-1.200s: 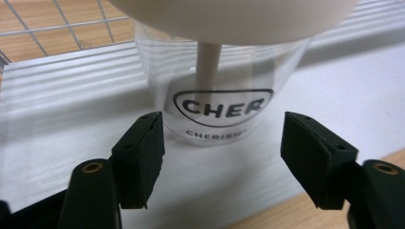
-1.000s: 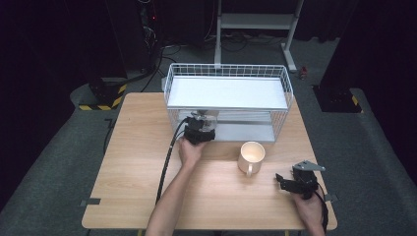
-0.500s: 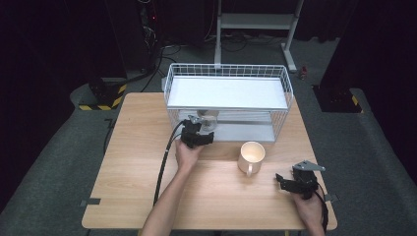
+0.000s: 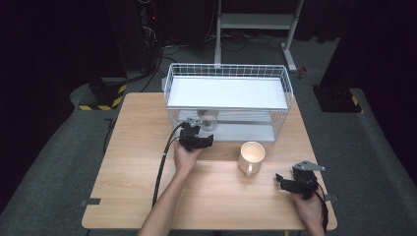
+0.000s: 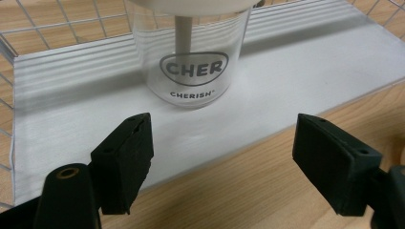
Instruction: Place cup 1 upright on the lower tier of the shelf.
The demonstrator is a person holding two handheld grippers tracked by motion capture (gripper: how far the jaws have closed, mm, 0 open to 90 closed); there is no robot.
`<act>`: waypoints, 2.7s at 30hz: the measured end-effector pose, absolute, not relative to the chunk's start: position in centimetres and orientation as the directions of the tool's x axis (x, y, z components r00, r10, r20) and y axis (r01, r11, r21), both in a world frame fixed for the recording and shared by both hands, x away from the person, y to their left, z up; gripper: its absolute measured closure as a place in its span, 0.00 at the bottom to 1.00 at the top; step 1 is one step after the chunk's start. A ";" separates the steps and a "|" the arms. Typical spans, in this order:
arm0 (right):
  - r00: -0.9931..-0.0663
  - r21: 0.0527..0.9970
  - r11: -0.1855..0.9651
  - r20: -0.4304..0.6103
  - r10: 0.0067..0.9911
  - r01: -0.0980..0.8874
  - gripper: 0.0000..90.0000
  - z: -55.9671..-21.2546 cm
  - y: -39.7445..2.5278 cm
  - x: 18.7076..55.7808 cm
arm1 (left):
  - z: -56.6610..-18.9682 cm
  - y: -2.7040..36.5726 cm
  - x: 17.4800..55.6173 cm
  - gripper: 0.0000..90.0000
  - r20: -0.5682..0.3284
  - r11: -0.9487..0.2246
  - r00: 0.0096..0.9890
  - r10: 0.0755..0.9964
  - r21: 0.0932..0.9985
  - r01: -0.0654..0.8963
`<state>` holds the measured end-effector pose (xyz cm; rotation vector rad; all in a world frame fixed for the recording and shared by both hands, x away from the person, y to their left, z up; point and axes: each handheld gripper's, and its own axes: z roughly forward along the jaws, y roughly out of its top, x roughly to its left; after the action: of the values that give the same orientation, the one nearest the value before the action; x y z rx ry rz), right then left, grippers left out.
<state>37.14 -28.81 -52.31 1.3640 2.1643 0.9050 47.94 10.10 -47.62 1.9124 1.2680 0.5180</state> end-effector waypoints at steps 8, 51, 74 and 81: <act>-0.427 0.717 0.305 -0.011 0.904 0.627 0.26 -52.3 -28.8 37.1 | -47.4 10.4 47.3 0.23 -0.077 -0.211 0.430 0.900 0.785 0.582; -0.427 0.717 0.305 -0.011 0.904 0.627 0.26 -52.3 -28.8 37.1 | -46.6 11.9 42.0 0.19 -0.104 -0.226 0.507 0.856 0.806 0.547; -0.427 0.717 0.305 -0.010 0.904 0.627 0.26 -52.3 -28.8 37.1 | -47.2 13.7 38.5 0.18 -0.141 -0.200 0.512 0.847 0.809 0.553; -0.427 0.717 0.305 -0.010 0.904 0.627 0.26 -52.3 -28.8 37.1 | -47.6 14.1 37.5 0.18 -0.148 -0.191 0.505 0.850 0.808 0.558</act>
<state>37.14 -28.81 -52.31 1.3643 2.1642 0.9054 37.53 14.11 -47.59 1.8776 1.1662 0.4227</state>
